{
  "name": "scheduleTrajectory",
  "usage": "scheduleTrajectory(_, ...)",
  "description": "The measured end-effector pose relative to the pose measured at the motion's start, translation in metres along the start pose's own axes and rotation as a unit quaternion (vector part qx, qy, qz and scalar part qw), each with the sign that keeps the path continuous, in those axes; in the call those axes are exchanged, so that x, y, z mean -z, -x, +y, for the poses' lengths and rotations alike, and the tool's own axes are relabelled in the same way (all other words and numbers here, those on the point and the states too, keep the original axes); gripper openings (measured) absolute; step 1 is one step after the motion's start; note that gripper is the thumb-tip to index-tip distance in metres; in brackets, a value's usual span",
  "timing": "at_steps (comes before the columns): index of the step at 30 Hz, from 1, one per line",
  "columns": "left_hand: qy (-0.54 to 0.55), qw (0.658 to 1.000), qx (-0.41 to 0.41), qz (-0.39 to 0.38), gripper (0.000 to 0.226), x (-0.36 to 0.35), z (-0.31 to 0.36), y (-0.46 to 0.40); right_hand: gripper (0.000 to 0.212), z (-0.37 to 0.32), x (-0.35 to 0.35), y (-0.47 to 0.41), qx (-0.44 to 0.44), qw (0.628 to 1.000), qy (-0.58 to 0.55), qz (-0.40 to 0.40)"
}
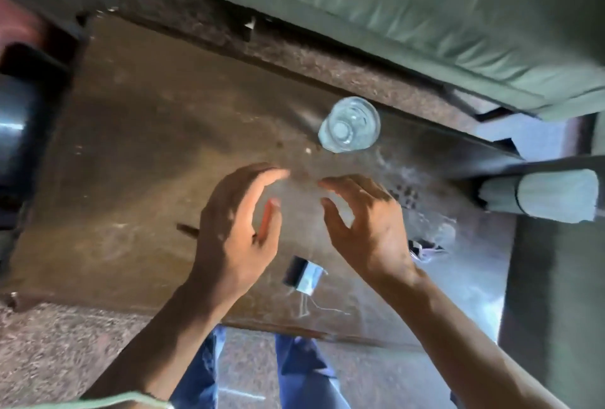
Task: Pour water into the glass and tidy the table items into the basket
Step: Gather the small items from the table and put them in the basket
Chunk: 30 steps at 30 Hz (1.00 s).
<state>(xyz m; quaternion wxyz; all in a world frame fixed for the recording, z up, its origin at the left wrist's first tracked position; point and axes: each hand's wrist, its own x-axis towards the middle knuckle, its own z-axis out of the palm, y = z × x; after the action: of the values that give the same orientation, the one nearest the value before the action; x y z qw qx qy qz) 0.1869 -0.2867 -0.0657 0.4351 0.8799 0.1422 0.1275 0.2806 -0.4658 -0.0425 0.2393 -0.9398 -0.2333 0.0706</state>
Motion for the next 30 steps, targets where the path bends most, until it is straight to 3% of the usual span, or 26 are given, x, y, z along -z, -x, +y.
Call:
scheduleTrajectory(7, 0.030, 0.996, 0.004, -0.085, 0.035, -0.063, 0.037, 0.020, 0.050, 0.114, 0.036, 0.069, -0.147, 0.968, 0.130, -0.155)
scheduleTrajectory(12, 0.022, 0.993, 0.016, -0.117, 0.036, -0.093, 0.049, 0.024, 0.067, 0.162, 0.038, 0.093, -0.213, 0.939, 0.197, -0.185)
scheduleTrajectory(20, 0.047, 0.989, 0.043, -0.134, 0.037, -0.117, 0.055, 0.028, 0.036, 0.186, 0.035, 0.090, -0.207, 0.939, 0.218, -0.165)
scheduleTrajectory(23, 0.082, 0.985, 0.065, -0.136, 0.038, -0.119, 0.060, 0.028, 0.030, 0.176, 0.043, 0.082, -0.213, 0.952, 0.170, -0.139)
scheduleTrajectory(27, 0.133, 0.975, 0.093, -0.154, 0.041, -0.115, 0.065, 0.025, 0.019, 0.146, 0.050, 0.062, -0.250, 0.964, 0.003, -0.087)
scheduleTrajectory(30, 0.217, 0.944, 0.182, -0.169, 0.042, -0.111, 0.074, 0.020, 0.020, 0.115, 0.050, 0.047, -0.244, 0.958, -0.131, -0.073)
